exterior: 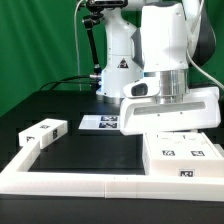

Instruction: Assemble cabinet

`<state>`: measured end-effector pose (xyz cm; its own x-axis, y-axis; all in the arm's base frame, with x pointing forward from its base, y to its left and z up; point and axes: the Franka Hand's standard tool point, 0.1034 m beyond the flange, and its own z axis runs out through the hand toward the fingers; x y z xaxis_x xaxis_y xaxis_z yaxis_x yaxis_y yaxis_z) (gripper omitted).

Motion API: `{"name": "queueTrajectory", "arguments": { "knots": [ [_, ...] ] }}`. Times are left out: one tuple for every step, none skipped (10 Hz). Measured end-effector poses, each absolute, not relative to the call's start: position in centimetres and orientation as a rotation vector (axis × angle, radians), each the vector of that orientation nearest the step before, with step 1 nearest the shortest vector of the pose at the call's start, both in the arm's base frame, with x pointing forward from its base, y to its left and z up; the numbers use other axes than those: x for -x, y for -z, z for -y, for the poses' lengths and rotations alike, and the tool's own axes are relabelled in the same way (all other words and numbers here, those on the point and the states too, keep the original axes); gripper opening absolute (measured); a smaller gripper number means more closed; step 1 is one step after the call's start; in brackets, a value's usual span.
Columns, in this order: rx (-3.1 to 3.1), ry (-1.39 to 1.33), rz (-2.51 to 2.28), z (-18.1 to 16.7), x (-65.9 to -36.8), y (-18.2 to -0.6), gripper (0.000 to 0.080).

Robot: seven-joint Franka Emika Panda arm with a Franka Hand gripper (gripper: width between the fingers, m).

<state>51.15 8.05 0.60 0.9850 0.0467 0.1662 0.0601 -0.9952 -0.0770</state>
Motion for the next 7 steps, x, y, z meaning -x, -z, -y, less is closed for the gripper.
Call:
{"name": "queueTrajectory", "arguments": {
  "knots": [
    [3.048,0.252,0.086,-8.1,-51.1,-0.6,0.0429],
    [3.049,0.25,0.097,-8.1,-51.0,-0.6,0.0283],
    [3.05,0.246,0.105,-8.1,-50.8,-0.5,0.0283],
    [3.052,0.237,0.121,-8.1,-50.3,-0.4,0.0105],
    [3.053,0.23,0.137,-8.2,-49.6,-0.5,0.0105],
    [3.055,0.224,0.153,-8.2,-49.1,-0.7,0.0023],
    [3.056,0.228,0.175,-8.1,-48.8,-1.1,0.0007]
  ]
}}
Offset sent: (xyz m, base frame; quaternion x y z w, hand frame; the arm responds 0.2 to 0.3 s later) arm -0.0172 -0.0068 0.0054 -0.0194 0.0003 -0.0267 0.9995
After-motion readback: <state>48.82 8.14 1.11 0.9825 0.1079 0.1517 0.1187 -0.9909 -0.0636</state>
